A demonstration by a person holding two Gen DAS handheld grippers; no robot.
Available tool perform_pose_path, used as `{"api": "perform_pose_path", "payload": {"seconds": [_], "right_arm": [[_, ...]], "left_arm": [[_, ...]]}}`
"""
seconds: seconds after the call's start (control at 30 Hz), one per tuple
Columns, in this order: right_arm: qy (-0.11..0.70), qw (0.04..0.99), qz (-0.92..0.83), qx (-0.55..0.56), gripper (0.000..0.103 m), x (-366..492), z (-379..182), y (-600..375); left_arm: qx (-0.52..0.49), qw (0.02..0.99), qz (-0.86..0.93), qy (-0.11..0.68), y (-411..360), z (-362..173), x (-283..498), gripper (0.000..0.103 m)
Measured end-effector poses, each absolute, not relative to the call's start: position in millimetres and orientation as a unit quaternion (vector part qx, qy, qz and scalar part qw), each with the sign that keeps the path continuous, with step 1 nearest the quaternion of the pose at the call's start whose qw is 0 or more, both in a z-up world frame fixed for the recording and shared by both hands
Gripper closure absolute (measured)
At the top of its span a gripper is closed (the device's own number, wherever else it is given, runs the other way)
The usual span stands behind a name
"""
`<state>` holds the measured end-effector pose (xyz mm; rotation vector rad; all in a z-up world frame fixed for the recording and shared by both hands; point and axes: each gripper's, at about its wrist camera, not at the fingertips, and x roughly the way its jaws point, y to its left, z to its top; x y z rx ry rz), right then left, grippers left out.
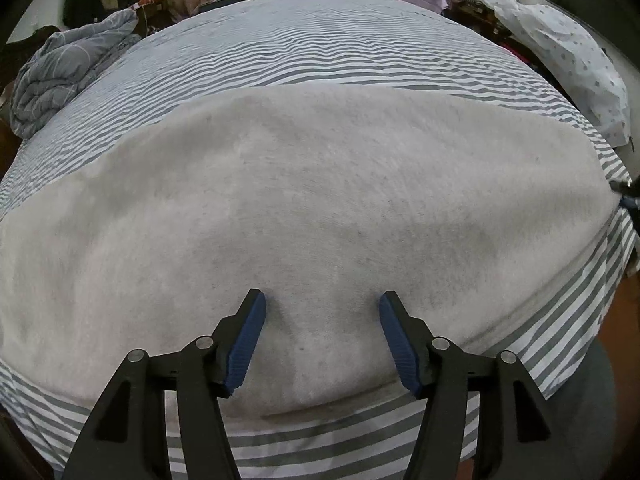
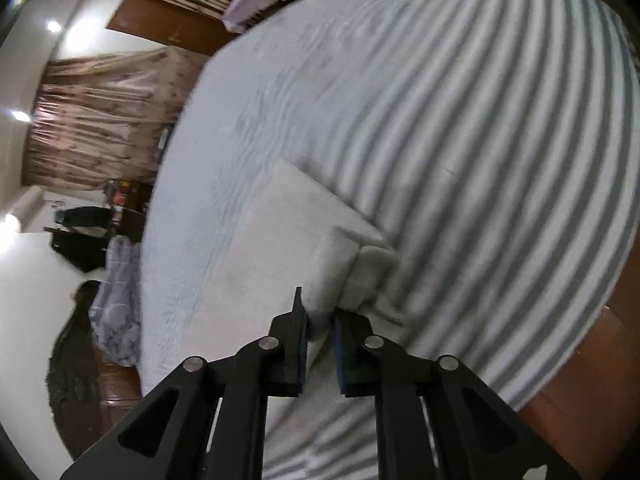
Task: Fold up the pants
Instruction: 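Grasp the sweatpants edge with the right tool and lift it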
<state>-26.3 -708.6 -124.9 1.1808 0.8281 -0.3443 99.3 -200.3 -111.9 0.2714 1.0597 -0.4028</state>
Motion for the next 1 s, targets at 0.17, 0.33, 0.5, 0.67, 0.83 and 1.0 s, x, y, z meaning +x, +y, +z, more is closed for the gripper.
{"api": "perform_pose_path", "payload": {"seconds": [0.17, 0.33, 0.5, 0.67, 0.83, 1.0], "right_arm": [[0.373, 0.725, -0.154, 0.558, 0.083, -46.8, -131.4, -706.2], [0.364, 0.728, -0.137, 0.564, 0.056, -65.9, -140.5, -703.9], [0.33, 0.735, -0.094, 0.585, 0.069, -64.7, -161.8, -704.5], [0.304, 0.748, -0.08, 0.584, 0.083, -67.5, -155.2, -708.1], [0.306, 0.761, -0.068, 0.569, 0.087, -66.7, -148.2, -705.0], [0.304, 0.735, -0.076, 0.601, 0.079, -62.4, -172.7, -707.5]], "left_arm": [[0.13, 0.834, -0.19, 0.501, -199.2, -111.7, 99.4, 0.042], [0.132, 0.834, -0.187, 0.502, -202.0, -111.8, 98.8, 0.042], [0.136, 0.833, -0.185, 0.504, -203.5, -112.1, 98.8, 0.041], [0.136, 0.83, -0.181, 0.51, -204.5, -111.5, 99.7, 0.04], [0.126, 0.829, -0.187, 0.512, -205.8, -107.1, 96.7, 0.04], [0.1, 0.831, -0.221, 0.5, -216.1, -90.3, 86.9, 0.04]]}}
